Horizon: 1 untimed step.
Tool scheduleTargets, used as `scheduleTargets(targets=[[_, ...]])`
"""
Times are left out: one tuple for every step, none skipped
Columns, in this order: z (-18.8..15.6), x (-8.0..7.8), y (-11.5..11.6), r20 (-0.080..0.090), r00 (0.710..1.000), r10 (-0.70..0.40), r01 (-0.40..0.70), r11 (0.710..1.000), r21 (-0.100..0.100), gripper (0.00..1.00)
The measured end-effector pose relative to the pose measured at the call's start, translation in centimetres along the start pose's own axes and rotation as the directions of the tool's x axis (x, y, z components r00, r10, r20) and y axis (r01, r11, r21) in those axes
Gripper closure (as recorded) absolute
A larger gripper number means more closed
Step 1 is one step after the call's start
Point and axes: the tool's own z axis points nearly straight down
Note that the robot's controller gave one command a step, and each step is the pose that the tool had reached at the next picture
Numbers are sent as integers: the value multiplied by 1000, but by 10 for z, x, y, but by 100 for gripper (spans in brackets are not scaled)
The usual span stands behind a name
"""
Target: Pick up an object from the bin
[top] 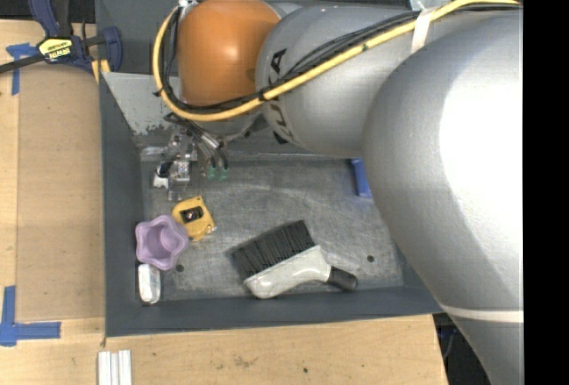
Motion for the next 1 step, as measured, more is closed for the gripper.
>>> scheduleTargets(targets=[[-55, -4, 0, 1, 1000, -1, 1, 1000, -1, 100]])
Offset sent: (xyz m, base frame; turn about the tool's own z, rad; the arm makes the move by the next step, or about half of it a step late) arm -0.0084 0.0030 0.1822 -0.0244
